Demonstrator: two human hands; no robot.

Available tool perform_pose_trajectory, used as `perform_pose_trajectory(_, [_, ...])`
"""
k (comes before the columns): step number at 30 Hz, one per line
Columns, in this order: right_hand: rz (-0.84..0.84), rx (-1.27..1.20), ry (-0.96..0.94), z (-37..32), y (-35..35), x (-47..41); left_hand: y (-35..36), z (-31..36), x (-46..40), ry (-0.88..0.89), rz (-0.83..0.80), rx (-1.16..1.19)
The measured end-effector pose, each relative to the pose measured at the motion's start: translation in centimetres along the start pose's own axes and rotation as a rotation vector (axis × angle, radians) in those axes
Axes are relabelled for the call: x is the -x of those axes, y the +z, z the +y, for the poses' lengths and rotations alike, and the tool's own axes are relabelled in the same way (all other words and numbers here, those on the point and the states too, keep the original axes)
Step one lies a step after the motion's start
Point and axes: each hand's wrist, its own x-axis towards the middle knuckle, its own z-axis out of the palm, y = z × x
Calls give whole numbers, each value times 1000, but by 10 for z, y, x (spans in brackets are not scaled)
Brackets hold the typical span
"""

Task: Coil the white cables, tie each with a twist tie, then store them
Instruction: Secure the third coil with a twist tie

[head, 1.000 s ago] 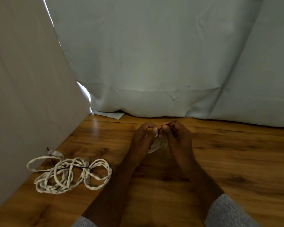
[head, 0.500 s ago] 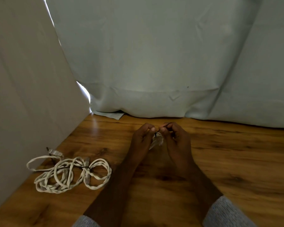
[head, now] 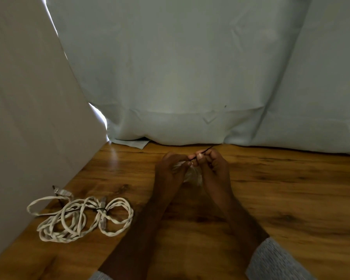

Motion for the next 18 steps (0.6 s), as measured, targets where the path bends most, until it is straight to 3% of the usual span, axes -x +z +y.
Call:
perform_pose_trajectory(6, [19,2,3,0,1,-2,0,-4,-1,-32,-10,-12])
perform_pose_trajectory(18, [-73,245,-91,-3,9,8,-6,4,1,-10,-63,-439])
